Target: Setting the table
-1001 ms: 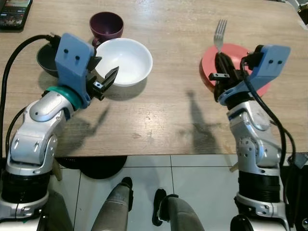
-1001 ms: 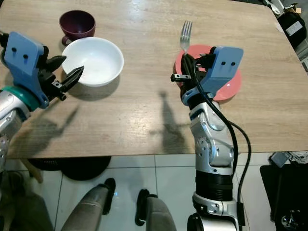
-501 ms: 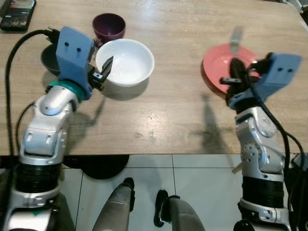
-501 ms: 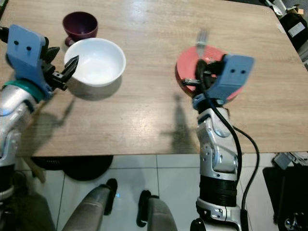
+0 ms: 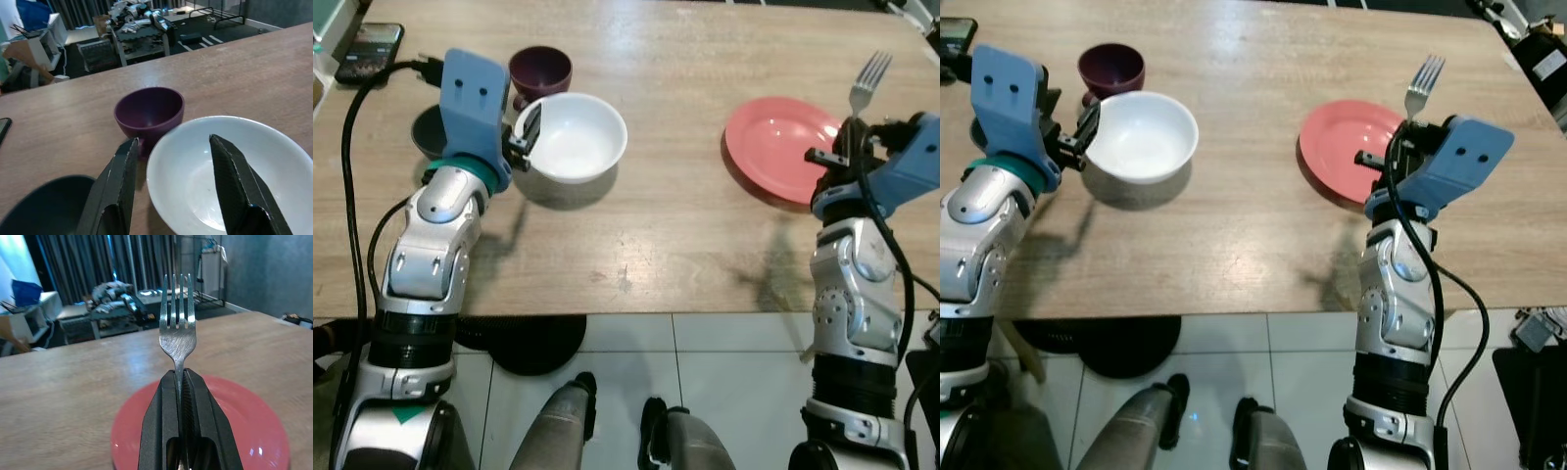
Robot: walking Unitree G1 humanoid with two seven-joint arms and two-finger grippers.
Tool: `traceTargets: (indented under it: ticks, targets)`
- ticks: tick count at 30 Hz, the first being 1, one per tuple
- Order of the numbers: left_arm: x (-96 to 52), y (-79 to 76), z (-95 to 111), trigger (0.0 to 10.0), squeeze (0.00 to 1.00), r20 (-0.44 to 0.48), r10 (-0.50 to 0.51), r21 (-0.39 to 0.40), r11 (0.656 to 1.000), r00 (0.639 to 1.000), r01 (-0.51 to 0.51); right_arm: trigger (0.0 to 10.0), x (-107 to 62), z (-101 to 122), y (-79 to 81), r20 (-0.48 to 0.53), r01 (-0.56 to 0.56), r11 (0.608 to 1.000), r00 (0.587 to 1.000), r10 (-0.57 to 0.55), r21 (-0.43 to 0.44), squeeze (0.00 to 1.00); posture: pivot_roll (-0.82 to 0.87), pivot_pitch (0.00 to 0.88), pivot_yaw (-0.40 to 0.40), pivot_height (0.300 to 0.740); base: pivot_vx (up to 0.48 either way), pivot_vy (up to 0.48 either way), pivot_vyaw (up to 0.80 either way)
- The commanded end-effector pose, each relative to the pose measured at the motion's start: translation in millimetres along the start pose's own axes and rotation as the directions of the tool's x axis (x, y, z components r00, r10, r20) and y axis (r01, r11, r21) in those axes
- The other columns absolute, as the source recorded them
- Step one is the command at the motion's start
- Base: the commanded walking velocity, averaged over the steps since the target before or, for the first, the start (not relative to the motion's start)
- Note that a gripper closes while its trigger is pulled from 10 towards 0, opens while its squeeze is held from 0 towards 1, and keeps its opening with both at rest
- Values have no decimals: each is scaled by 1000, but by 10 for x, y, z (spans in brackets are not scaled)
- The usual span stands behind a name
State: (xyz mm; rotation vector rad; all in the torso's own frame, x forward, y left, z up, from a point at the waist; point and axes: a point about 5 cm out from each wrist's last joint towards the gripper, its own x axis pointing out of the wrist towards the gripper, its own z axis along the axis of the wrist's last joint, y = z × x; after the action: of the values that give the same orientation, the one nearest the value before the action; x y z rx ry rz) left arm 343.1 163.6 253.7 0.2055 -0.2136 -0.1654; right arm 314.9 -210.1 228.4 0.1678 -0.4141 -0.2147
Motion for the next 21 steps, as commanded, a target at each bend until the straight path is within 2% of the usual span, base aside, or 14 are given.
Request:
traceTargets:
  ticks: [1, 5, 9, 11, 16, 21]
  targets:
    - [17, -5, -9, 10000, 0, 2, -4, 4, 1000, 1000, 4, 10000, -8, -18, -6, 3, -9, 1000, 1000, 9, -1, 0, 198, 58, 42, 740, 0, 0, 0]
    - [84, -48, -7, 10000, 0, 15, 1, -10, 1000, 1000, -1, 10000, -35, -24, 153, 5, -162, 987, 987, 162, -11, 0, 182, 23, 41, 740, 0, 0, 0]
    - [94, -61, -12, 10000, 0, 19, 6, -13, 1000, 1000, -6, 10000, -41, -40, 202, -3, -205, 979, 979, 205, -14, 0, 182, 23, 41, 740, 0, 0, 0]
    - [106, -76, -21, 10000, 0, 30, 23, -6, 1000, 999, -23, 10000, -50, -79, 283, -24, -282, 959, 959, 281, -15, 0, 184, 9, 33, 740, 0, 0, 0]
    - [114, -78, -30, 10000, 0, 40, 33, 6, 999, 999, -33, 10000, -43, -114, 331, -39, -330, 944, 943, 329, -12, 0, 192, 0, 12, 740, 0, 0, 0]
    - [120, -89, -42, 10000, 0, 55, 53, 6, 999, 997, -54, 10000, -17, -146, 356, -68, -391, 920, 917, 392, 32, 0, 189, 0, -20, 740, 0, 0, 0]
